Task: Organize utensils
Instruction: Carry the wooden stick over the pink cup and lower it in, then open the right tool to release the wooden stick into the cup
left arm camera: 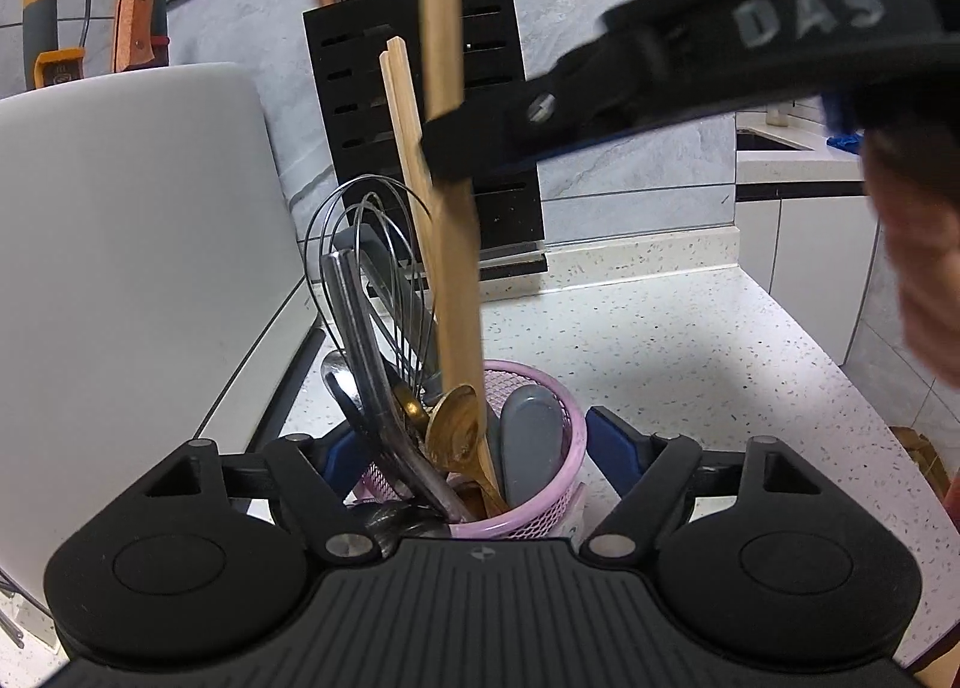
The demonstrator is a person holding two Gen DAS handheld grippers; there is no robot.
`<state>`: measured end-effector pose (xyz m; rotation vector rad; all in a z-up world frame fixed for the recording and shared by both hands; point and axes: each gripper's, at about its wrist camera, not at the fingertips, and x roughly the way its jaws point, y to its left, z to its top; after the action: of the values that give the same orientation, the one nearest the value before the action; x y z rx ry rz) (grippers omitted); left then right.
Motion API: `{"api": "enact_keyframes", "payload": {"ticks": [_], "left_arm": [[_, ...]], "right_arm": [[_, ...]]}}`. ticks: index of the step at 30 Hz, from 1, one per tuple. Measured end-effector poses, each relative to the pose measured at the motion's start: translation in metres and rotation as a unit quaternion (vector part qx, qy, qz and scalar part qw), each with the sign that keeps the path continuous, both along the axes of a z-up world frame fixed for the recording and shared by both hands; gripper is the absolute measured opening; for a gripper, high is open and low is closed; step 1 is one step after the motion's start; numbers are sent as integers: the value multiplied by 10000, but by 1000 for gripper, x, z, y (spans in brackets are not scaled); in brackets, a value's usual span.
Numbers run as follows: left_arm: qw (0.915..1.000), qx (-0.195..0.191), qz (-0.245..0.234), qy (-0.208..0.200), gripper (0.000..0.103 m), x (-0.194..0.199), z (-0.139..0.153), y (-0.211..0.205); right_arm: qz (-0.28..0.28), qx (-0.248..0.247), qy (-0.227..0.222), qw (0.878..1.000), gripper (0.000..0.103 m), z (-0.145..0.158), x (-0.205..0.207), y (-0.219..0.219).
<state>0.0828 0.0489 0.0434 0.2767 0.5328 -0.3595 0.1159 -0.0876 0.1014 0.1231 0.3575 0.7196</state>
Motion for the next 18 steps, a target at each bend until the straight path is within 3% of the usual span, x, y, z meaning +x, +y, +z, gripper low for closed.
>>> {"api": "enact_keyframes", "payload": {"ticks": [5, 6, 18], "left_arm": [[10000, 7, -3, 2, 89, 0, 0, -1], [10000, 0, 26, 9, 89, 0, 0, -1], [10000, -11, -20, 12, 85, 0, -1, 0]], "right_arm": [[90, -118, 22, 9999, 8, -11, 6, 12], [88, -153, 16, 9998, 0, -13, 6, 14], [63, -169, 389, 9991, 2, -23, 9, 3]]}}
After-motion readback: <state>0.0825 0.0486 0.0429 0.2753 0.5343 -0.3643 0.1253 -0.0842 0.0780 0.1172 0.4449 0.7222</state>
